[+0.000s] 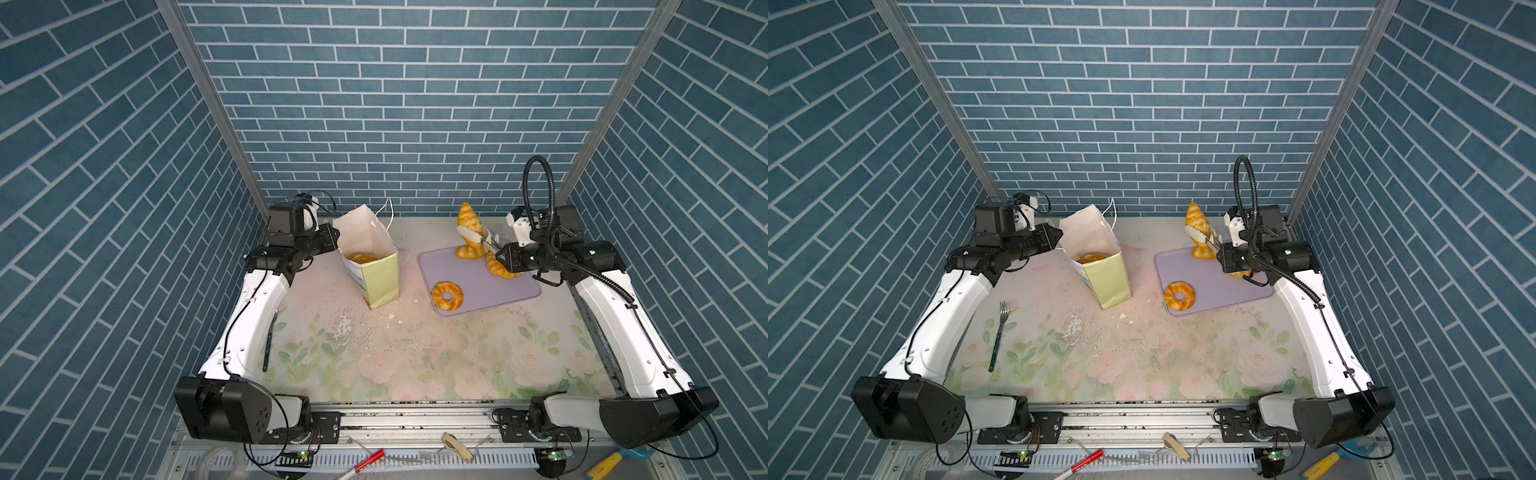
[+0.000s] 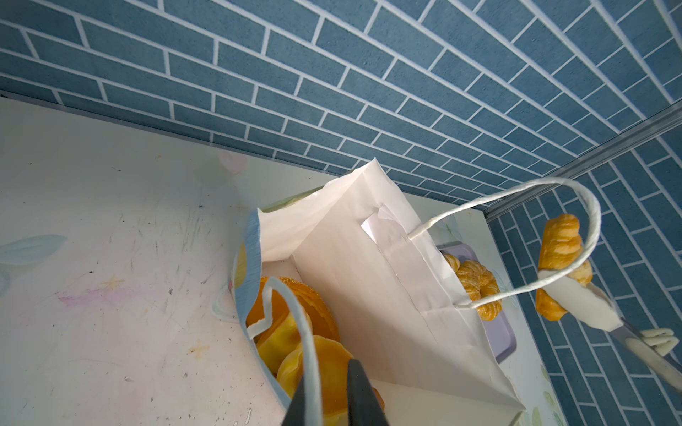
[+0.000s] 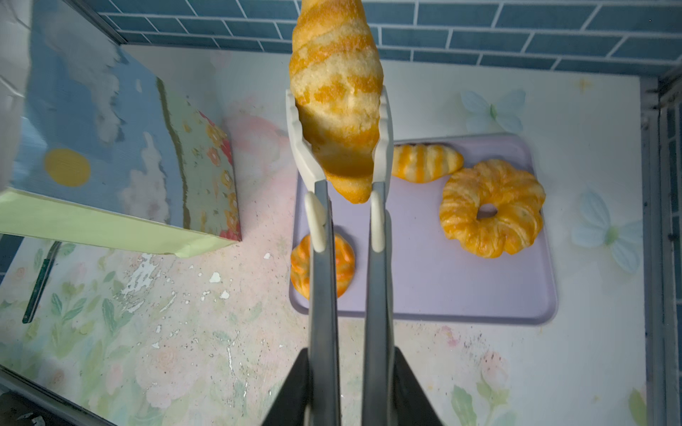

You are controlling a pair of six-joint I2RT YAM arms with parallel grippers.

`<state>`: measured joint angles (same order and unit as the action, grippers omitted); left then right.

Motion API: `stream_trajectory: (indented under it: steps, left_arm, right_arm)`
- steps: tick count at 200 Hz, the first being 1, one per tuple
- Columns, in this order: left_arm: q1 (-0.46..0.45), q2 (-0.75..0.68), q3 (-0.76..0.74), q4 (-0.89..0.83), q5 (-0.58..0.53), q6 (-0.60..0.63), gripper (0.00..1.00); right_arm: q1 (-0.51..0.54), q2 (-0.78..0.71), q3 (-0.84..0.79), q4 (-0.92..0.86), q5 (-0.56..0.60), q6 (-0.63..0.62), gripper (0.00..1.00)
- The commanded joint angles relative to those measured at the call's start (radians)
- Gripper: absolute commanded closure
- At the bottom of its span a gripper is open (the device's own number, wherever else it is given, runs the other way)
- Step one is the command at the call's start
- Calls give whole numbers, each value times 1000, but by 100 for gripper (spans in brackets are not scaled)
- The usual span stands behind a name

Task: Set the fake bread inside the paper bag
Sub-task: 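Lift the striped croissant with the tongs and carry it over the bag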

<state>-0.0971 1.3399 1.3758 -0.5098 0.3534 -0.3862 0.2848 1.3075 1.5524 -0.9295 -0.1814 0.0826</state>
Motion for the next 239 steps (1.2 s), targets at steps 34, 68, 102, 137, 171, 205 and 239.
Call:
stream_trajectory:
  steps: [34,68,102,137,171,205,239]
  left_arm:
    - [-7,-20,-9,7,0,6,83]
    - [-7,-21,-9,7,-4,7,83]
    - [-7,-33,-15,6,-8,10,83]
    - [-7,-48,-39,10,-12,4,83]
    - [-6,-68,-58,13,-17,0,84]
    - [-7,-67,-67,11,-22,2,85]
    - [-7,-67,-67,14,-22,2,85]
  right_arm:
    - [143,-6,135,249,-58,-144,76]
    - [239,49,216,288,-76,-218,77]
    - [326,100,226,368,-153,-238,76]
    - [409,193,284,324,-162,-270,76]
    - [465,244,274,320,-159,-259,76]
    - [479,288,264,303,-121,-241,76]
    - [481,327,273,261,-72,-234,75]
